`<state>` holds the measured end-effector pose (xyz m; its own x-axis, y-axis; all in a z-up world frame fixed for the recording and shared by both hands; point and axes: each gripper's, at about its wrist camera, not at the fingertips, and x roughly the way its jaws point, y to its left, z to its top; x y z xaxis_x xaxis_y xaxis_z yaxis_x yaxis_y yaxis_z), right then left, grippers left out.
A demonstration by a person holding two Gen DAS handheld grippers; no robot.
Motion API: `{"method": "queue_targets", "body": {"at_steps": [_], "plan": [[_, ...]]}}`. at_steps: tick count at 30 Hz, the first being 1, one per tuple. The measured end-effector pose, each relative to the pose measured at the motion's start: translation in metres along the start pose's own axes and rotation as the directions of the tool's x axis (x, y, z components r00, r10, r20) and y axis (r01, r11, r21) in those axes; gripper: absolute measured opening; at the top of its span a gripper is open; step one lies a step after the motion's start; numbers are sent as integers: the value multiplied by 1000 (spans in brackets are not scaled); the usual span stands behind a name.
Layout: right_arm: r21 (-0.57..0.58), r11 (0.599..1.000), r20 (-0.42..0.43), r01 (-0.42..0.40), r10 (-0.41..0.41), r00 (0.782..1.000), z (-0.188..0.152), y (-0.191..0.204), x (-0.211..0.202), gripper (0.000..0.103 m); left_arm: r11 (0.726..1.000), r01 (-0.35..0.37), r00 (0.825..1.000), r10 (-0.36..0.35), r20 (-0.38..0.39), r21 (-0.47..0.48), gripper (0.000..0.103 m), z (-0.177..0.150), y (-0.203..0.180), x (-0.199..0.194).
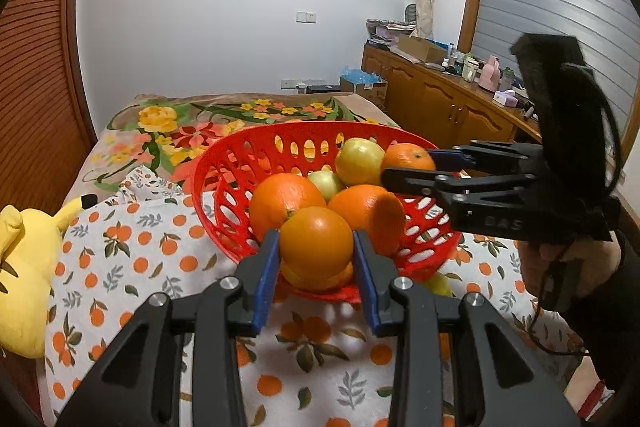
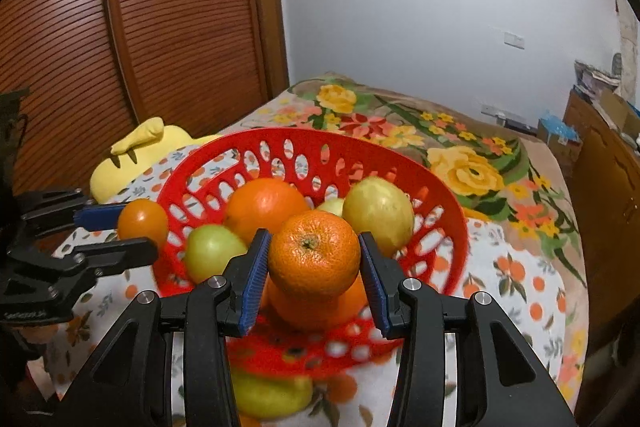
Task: Organize fruits
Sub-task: 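Lower the mandarin into the basket with the left gripper while the right gripper carries its mandarin over, then release the mandarin into the basket with the right gripper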
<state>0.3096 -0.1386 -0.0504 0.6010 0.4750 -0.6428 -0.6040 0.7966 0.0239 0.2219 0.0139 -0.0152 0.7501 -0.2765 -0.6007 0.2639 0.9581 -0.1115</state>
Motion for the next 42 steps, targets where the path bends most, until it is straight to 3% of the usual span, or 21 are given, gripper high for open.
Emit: {"method": "queue_targets", "body": {"at_steps": [15,22,24,25,42], "plan": [[-70,998,-53,-4,1,999,33,7,43,45,1000,-27,1000,27,2,-5,35,12,19,9],[-26,1000,-81,-10,8,997,38,-3,52,45,999,-36,999,36,-6,-13,35,12,25,15],[-12,1000,-66,-4,4,998,39,-6,49,57,999,-40,999,39,-8,-12,35,13,25,15],[-5,1000,-57,-5,5,998,40,-7,47,58,999,-41,999,41,-8,-11,35,13,25,16],[27,1000,16,14,-14,1000,25,-9,-2,58,998,-63,997,63,-33,5,35,28,25,43]]}}
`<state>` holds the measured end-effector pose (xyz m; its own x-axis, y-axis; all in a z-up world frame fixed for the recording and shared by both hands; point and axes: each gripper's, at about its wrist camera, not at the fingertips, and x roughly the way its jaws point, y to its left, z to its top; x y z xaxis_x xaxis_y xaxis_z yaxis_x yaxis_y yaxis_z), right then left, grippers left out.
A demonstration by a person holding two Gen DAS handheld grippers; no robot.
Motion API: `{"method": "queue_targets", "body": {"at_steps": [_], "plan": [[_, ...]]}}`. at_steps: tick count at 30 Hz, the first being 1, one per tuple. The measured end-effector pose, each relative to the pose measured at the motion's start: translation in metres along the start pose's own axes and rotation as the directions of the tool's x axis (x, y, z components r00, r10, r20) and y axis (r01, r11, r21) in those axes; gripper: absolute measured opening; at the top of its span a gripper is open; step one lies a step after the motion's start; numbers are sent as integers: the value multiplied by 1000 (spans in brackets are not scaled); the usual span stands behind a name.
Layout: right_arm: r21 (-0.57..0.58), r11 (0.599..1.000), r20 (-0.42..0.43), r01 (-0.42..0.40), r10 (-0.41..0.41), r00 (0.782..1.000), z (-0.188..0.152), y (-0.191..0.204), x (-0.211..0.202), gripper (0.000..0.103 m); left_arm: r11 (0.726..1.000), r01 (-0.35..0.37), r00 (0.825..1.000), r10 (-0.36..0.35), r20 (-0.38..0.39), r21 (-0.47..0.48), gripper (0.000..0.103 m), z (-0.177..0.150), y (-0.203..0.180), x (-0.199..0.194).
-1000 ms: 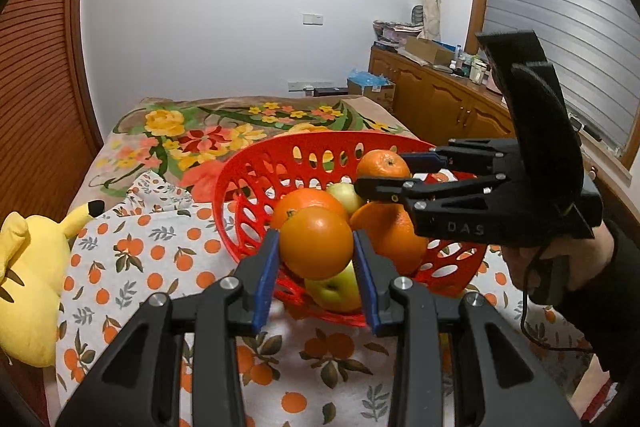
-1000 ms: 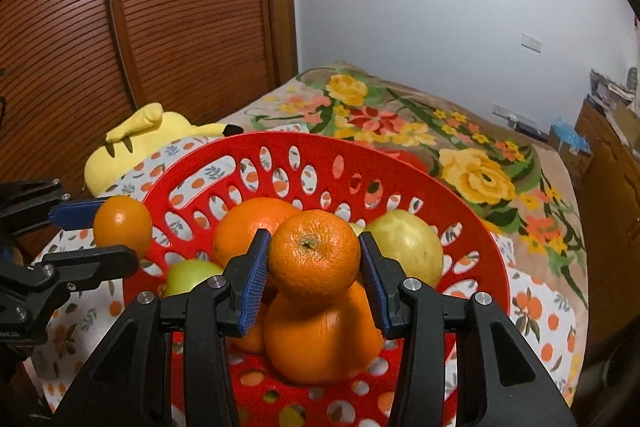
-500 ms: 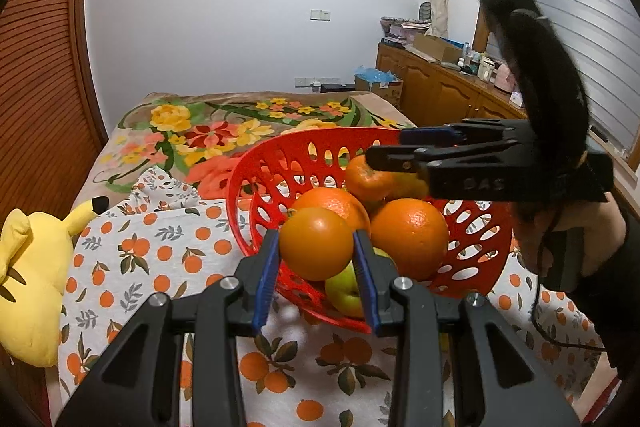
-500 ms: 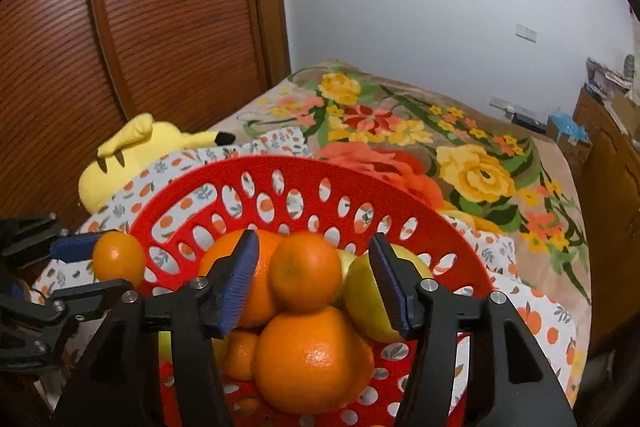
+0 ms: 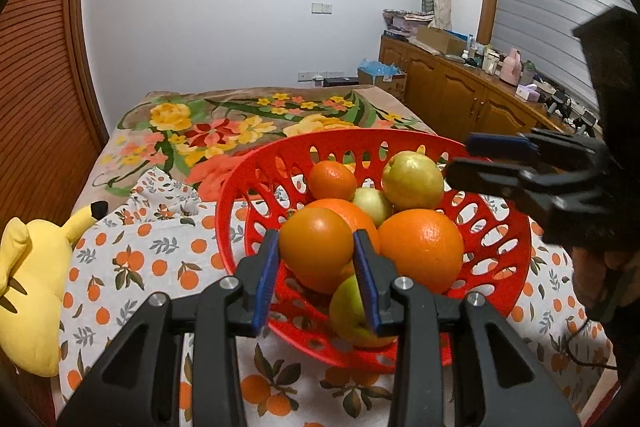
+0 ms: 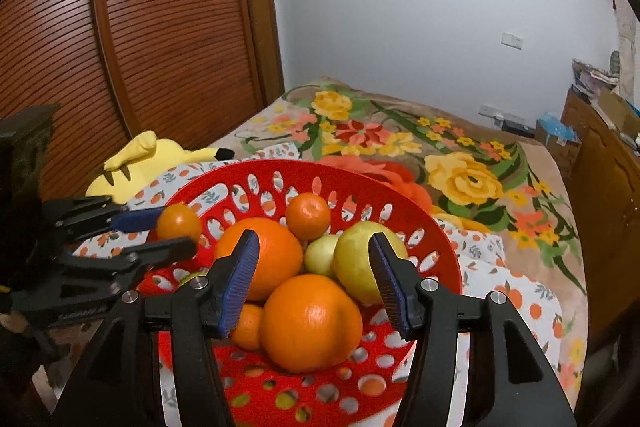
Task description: Organize fruits
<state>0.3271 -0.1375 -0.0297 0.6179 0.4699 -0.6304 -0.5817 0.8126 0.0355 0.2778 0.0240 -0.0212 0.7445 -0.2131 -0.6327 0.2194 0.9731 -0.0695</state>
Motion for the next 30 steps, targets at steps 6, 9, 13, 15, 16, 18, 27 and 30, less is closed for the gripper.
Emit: {"method": "queue_targets", "body": {"at_steps": [6,9,13,15,16,18,27,30], "plan": [[11,1000,16,7,-7,1000,-11,3,-13,58,1000,-7,1000,7,-2,3,35,6,-1,5],[17,1000,20,8,-8,1000,-16,3,-18,58,1000,-9,1000,9,0,0,36,8,-2,5],[33,999,26,13,-13,1000,-22,2,-22,58,1000,-14,1000,14,-1,-10,40,7,-2,3],[40,999,28,14,-15,999,-26,2,-25,58,1000,-18,1000,18,4,-11,47,6,-3,0],[41,999,29,16,-17,999,-27,3,-27,58,1000,-24,1000,24,5,-17,48,5,-3,-2],[47,999,32,22,-23,999,-32,4,-32,58,999,-29,1000,29,4,-27,49,3,-3,-6],[97,994,45,44,-49,998,-61,7,-62,58,999,-12,999,14,50,-37,60,-15,-16,-43],[106,993,49,56,-61,997,-70,10,-72,58,999,-12,997,15,73,-33,68,-21,-22,-56]]}}
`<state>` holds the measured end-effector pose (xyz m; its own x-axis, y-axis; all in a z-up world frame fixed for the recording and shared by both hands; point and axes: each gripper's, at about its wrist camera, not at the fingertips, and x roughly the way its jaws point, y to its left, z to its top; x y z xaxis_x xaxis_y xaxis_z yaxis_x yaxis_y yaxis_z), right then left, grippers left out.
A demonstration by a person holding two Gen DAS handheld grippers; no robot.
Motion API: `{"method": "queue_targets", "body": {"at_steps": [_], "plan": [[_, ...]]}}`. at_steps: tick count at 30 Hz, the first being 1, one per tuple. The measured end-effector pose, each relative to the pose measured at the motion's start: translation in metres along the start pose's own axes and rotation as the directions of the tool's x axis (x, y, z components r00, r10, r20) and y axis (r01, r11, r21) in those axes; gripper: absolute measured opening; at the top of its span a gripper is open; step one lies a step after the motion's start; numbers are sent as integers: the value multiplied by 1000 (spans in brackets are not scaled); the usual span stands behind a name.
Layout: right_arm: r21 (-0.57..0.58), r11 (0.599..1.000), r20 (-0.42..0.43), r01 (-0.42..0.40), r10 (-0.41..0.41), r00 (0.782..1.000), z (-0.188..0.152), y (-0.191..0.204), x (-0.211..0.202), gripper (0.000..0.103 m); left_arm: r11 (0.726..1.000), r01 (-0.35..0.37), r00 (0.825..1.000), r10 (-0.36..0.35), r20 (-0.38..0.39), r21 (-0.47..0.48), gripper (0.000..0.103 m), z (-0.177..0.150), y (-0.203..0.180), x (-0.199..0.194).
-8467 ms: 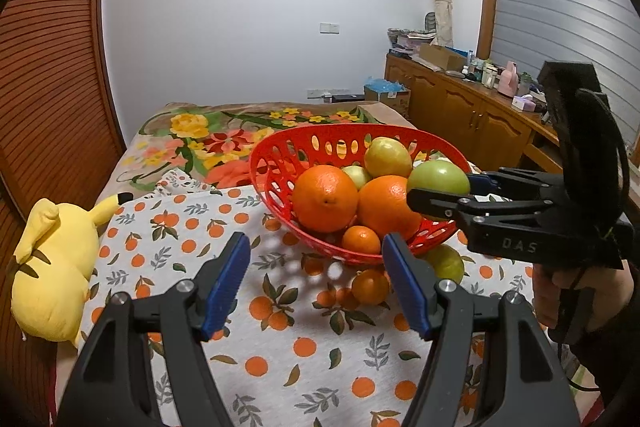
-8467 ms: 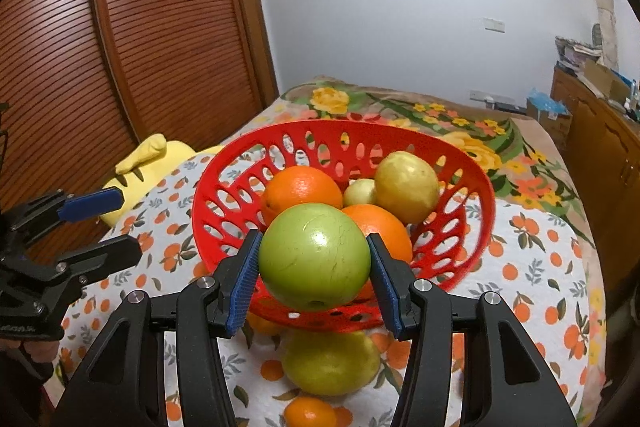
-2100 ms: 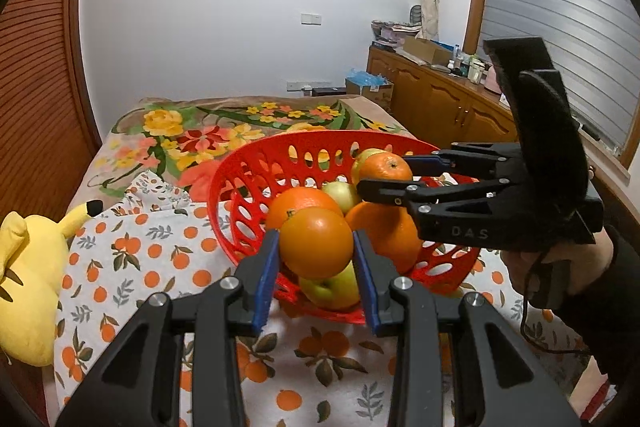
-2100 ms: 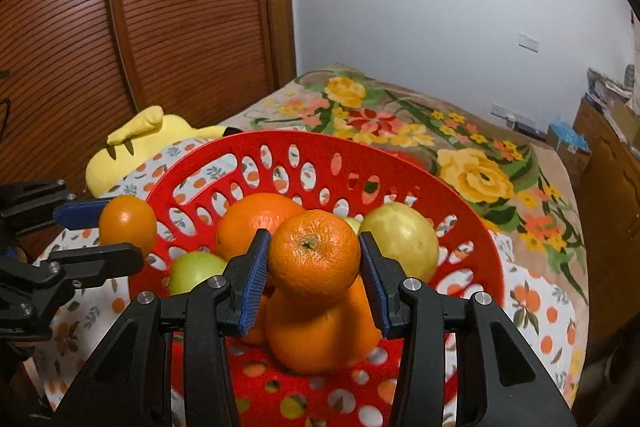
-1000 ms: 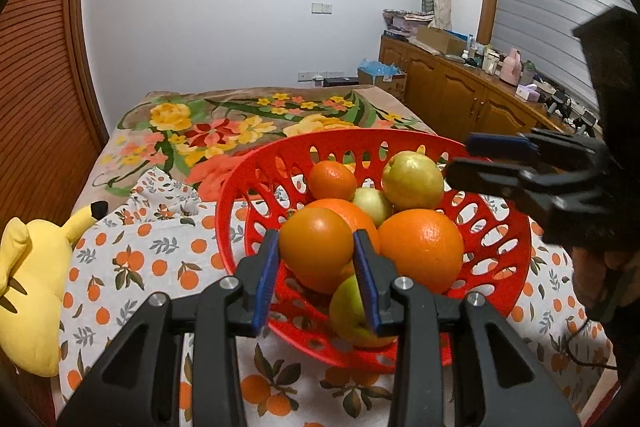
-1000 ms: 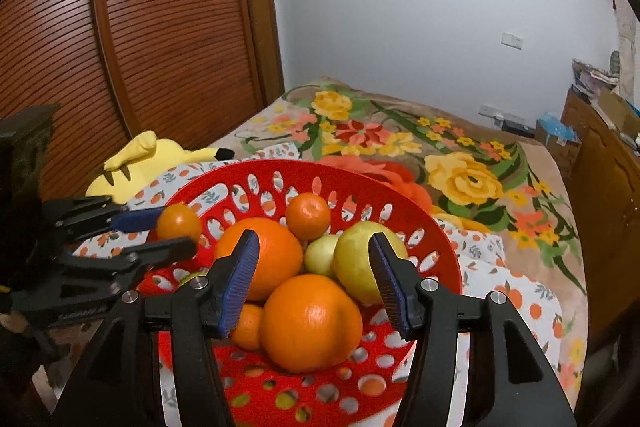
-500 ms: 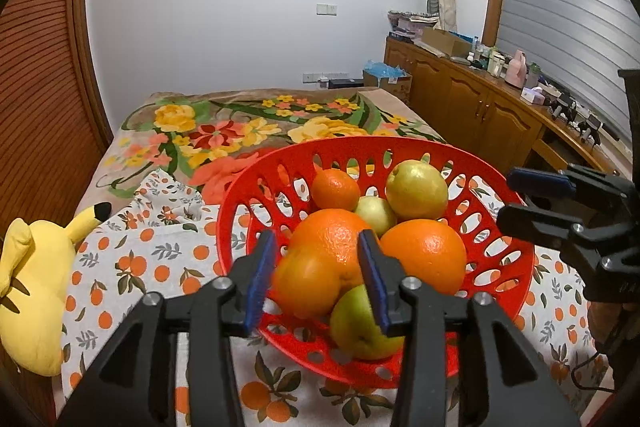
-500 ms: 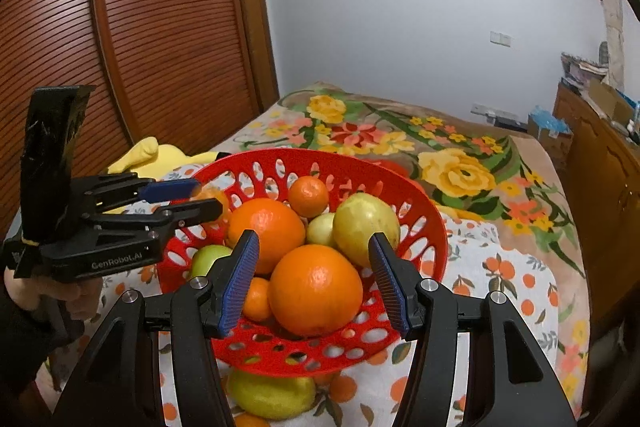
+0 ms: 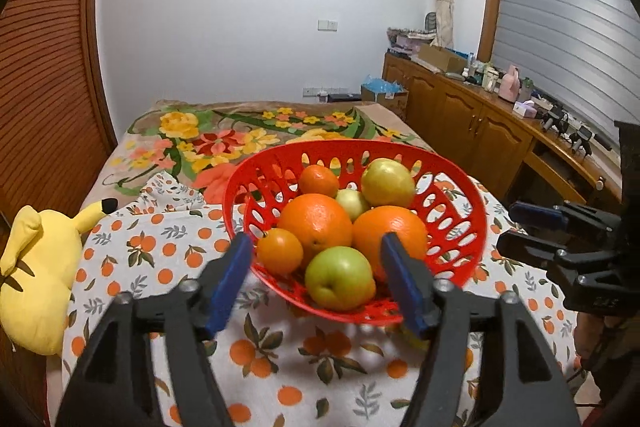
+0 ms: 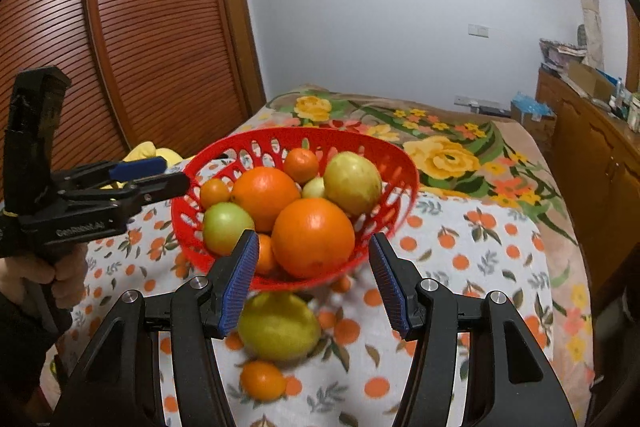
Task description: Organize fruits
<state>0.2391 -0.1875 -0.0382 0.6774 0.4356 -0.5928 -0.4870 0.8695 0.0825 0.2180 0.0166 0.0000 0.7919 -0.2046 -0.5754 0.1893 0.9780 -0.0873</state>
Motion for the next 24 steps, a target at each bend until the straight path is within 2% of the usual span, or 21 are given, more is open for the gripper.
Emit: {"method": "queue_targets", "body": {"at_steps": [12,24], "plan": [[14,1000,5,21,-21,1000,-37,11,-33,58,1000,20,999,-20,28,-6,69,-26,-21,-45],[42,999,-38,8,-7,999,-71,22,-32,58,1000,9,1000,-10,19,16,68,-57,-35,-69]]}}
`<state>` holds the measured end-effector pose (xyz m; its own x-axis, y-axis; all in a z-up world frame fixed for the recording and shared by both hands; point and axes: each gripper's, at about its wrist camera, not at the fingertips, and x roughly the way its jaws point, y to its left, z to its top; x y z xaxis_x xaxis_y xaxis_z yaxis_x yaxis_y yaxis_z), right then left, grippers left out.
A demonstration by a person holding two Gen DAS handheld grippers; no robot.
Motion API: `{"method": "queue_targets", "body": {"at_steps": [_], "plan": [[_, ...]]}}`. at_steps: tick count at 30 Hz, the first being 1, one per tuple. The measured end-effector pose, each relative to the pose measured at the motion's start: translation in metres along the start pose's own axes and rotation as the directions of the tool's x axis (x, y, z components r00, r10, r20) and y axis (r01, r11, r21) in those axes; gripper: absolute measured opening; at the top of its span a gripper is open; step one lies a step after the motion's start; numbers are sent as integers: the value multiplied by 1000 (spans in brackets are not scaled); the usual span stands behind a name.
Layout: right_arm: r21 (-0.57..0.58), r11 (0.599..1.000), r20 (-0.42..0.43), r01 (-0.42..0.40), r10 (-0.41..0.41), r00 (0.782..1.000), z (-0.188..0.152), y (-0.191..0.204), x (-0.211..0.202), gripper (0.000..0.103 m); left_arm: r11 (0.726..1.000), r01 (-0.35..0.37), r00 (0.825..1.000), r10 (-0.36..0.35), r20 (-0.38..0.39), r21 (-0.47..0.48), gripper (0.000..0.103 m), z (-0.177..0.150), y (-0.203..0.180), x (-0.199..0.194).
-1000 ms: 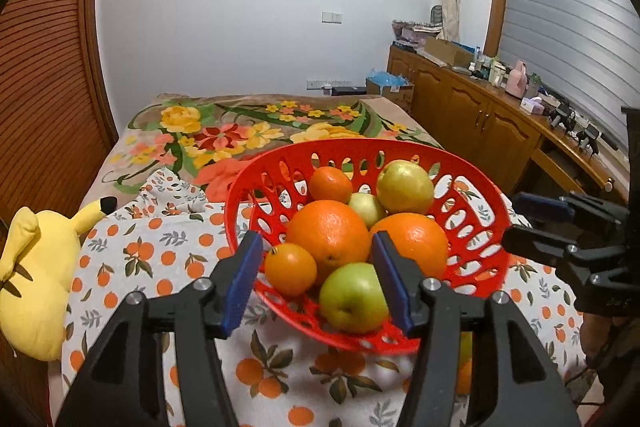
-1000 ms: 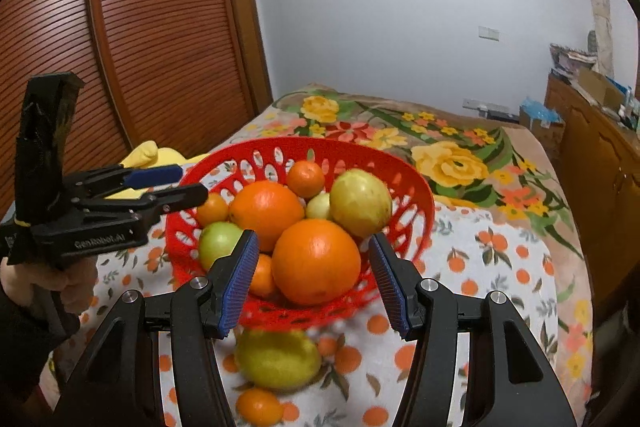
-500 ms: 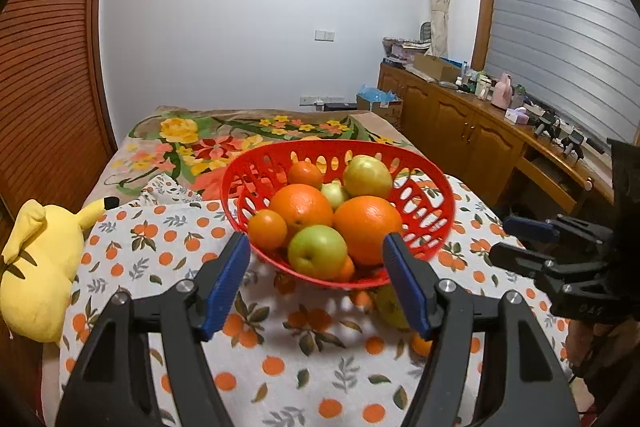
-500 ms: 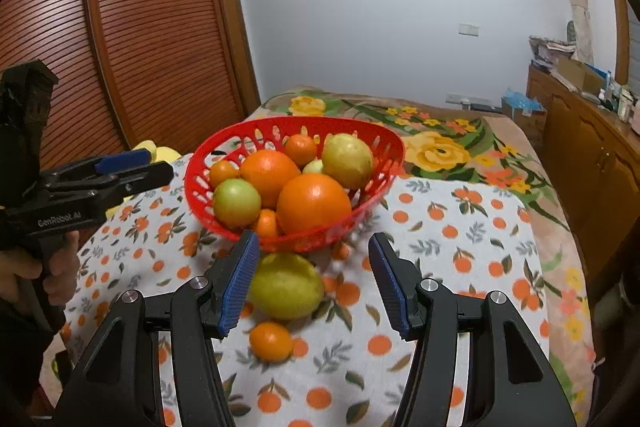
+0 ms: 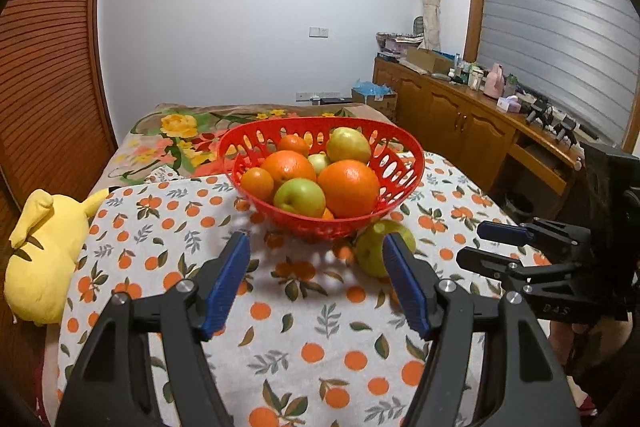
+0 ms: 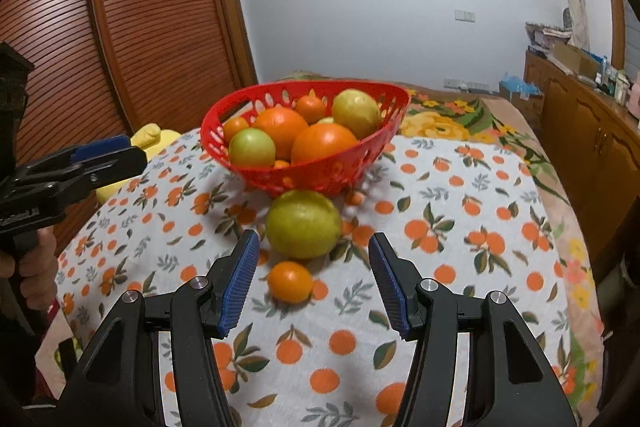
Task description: Organize fruits
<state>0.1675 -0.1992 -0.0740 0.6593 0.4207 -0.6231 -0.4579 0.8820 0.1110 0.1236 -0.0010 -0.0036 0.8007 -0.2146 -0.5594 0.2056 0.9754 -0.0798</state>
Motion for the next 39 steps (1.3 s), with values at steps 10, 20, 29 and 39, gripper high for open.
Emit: {"method": "queue_targets", "body": {"at_steps": [10,20,29,39], "plan": [[-7,1000,-72,-24,23,997,-11,6,28,51,1000,12,1000,-12,-17,2,68,-9,1,-4],[0,998,-147,-62,61,987,-13,6,58,42,1000,1,1000,-2,-23,-28,68,-22,6,-8],[23,998,-184,-62,65,981,-16,5,72,42,1000,11,999,-12,-37,-25,69,-27,4,-2],[14,994,-220,-111,111,969,-22,15,80,34,999,18,999,-19,-48,-27,68,-28,5,10]]}}
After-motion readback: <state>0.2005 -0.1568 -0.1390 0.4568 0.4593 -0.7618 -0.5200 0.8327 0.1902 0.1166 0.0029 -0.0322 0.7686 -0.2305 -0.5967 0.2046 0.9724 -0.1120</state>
